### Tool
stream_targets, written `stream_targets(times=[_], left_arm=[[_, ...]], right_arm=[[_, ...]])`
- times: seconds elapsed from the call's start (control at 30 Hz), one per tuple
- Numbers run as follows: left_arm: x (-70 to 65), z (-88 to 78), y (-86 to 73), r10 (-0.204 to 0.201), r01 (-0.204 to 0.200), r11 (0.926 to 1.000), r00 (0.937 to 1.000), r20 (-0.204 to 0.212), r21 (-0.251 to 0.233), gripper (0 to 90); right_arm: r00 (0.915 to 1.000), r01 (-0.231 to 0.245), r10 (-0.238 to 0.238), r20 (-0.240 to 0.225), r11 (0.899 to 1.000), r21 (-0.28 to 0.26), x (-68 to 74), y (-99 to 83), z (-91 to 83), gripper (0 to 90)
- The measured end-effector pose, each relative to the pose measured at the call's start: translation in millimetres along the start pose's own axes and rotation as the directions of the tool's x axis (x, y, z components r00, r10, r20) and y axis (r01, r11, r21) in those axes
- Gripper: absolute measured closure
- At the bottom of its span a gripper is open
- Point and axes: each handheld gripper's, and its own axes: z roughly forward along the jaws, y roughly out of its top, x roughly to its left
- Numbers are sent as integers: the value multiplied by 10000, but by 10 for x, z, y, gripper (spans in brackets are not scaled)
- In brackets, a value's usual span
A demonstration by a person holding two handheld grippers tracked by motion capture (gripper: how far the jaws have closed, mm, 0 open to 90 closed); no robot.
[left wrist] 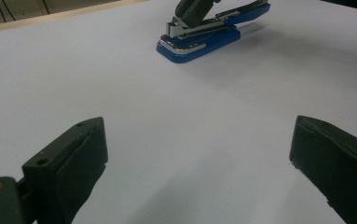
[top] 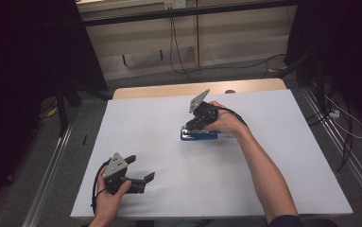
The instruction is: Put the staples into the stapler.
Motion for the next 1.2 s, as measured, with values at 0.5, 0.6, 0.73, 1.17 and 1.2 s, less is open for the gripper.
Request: stream_targets(times=[0.5, 0.6, 0.73, 1.17, 1.2], left_arm=[[-13, 6, 1, 24, -24, 10000, 10000, 59, 37, 42], [-7, 6, 0, 33, -33, 10000, 10000, 48, 27, 42], [-5, 6, 0, 55, -55, 10000, 10000, 39, 34, 42], [-5, 7, 0, 52, -52, 10000, 10000, 51, 27, 42], [-6, 7, 0, 31, -31, 10000, 10000, 57, 20, 42]], right_arm=[[9999, 151, -151, 31, 9999, -45, 1, 10, 31, 791], [9999, 137, -137, 36, 9999, -33, 2, 13, 31, 791], [9999, 153, -153, 30, 9999, -44, 0, 12, 33, 789], [9984, 572, -572, 16, 9983, 105, -3, 32, 13, 791], [9982, 602, -602, 13, 9981, 88, -6, 32, 15, 791]])
